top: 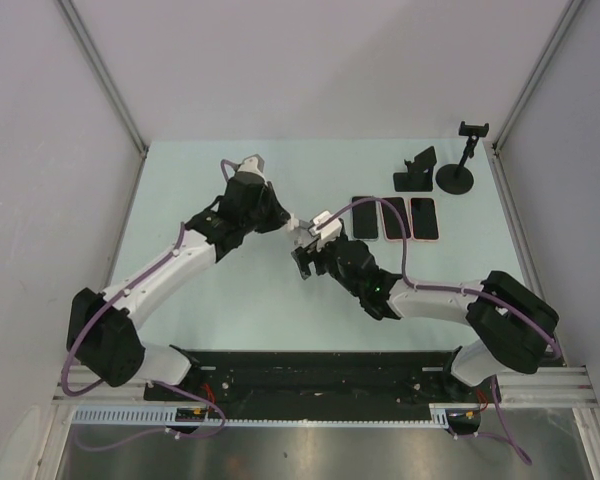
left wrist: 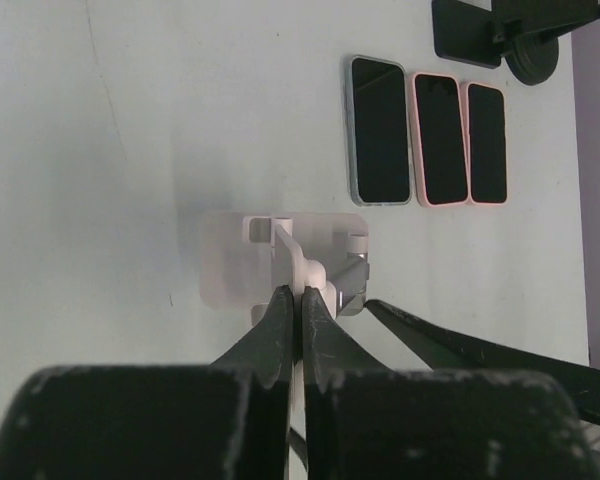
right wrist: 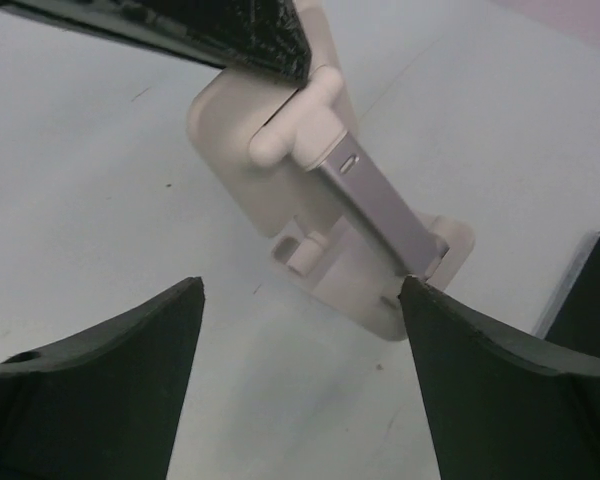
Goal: Remove the phone from the phone stand
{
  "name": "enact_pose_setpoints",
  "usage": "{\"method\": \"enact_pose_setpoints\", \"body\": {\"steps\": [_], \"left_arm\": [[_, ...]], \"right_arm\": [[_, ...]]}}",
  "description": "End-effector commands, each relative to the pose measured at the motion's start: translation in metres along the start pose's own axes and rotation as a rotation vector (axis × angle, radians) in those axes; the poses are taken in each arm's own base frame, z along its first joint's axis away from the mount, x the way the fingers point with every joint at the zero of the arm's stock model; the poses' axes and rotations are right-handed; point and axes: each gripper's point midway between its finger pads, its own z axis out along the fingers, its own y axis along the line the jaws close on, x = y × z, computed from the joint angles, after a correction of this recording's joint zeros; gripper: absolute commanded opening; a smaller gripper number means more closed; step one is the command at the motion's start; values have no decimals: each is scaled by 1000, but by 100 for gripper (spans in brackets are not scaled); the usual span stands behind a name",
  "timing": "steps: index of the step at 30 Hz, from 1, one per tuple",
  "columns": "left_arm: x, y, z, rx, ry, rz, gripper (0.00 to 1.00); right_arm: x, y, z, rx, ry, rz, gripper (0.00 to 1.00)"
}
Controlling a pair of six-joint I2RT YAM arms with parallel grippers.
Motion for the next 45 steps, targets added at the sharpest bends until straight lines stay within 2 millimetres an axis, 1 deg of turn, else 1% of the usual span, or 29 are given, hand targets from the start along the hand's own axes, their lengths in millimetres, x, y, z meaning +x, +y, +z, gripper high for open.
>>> {"method": "enact_pose_setpoints", "body": {"steps": [1, 3, 4, 6, 7, 9, 10, 14, 15, 17, 24, 27, 28, 30, 31, 32, 33, 35, 36, 37, 38, 39, 40, 41, 42, 43, 44, 45], "left_arm": [[-18, -25, -26, 64, -98, -18, 1], [-17, -27, -30, 65, -106, -9, 0], [-17, -28, -31, 65, -110, -1, 0], [-15, -28, -33, 61, -115, 11, 1], [-16, -27, -34, 55, -120, 15, 0], [-15, -28, -36, 60, -120, 20, 0], [-15, -29, -37, 63, -119, 19, 0], [-13, -35, -41, 80, -118, 25, 0], [-12, -38, -42, 87, -119, 30, 0], [-10, -40, -44, 94, -115, 32, 1], [-2, -43, -45, 112, -90, 37, 1], [1, -46, -45, 127, -75, 31, 1], [2, -46, -45, 128, -72, 31, 1], [-1, -45, -47, 127, -84, 41, 2], [-5, -43, -48, 114, -102, 45, 2], [-8, -41, -51, 108, -115, 50, 3], [-11, -38, -52, 99, -129, 57, 8], [-20, -33, -57, 86, -160, 56, 18], [-24, -31, -59, 81, -173, 68, 33], [-27, -28, -60, 72, -185, 73, 39], [-35, -25, -66, 66, -214, 73, 44], [-40, -21, -69, 55, -230, 89, 55], [-44, -18, -72, 46, -246, 95, 60], [-54, -11, -80, 26, -287, 93, 70], [-59, -7, -84, 13, -308, 117, 74], [-64, -1, -89, -7, -334, 128, 77], [-73, 9, -100, -39, -382, 131, 83], [-78, 16, -107, -68, -409, 171, 86]], "right_arm": [[-37, -19, 11, 120, -101, -93, 79], [-34, -21, 13, 130, -86, -113, 74], [-34, -23, 14, 141, -84, -122, 69], [-35, -23, 16, 146, -81, -140, 63], [-35, -23, 17, 148, -78, -145, 58], [-36, -23, 18, 150, -76, -155, 56], [-36, -24, 19, 157, -75, -160, 53], [-35, -24, 24, 176, -73, -186, 51], [-31, -24, 27, 175, -65, -198, 51], [-33, -22, 29, 176, -72, -207, 51], [-32, -18, 41, 195, -78, -247, 50], [-30, -13, 45, 175, -86, -241, 46], [-31, -12, 46, 169, -97, -233, 41], [-29, -10, 49, 163, -97, -225, 34], [-28, -9, 49, 159, -96, -224, 26], [-28, -9, 50, 158, -97, -218, 22], [-26, -8, 51, 151, -95, -218, 19], [-26, -11, 52, 149, -93, -205, 6], [-26, -11, 53, 139, -92, -189, 4], [-27, -17, 54, 145, -90, -180, 0], [-27, -20, 55, 147, -88, -174, 0], [-28, -21, 56, 139, -92, -163, 0], [-29, -31, 57, 154, -91, -161, 0], [-30, -35, 59, 156, -90, -157, 0], [-35, -38, 61, 149, -98, -156, 0], [-35, -45, 63, 157, -94, -156, 0], [-37, -59, 65, 176, -92, -153, 0], [-39, -67, 67, 176, -93, -152, 0]]}}
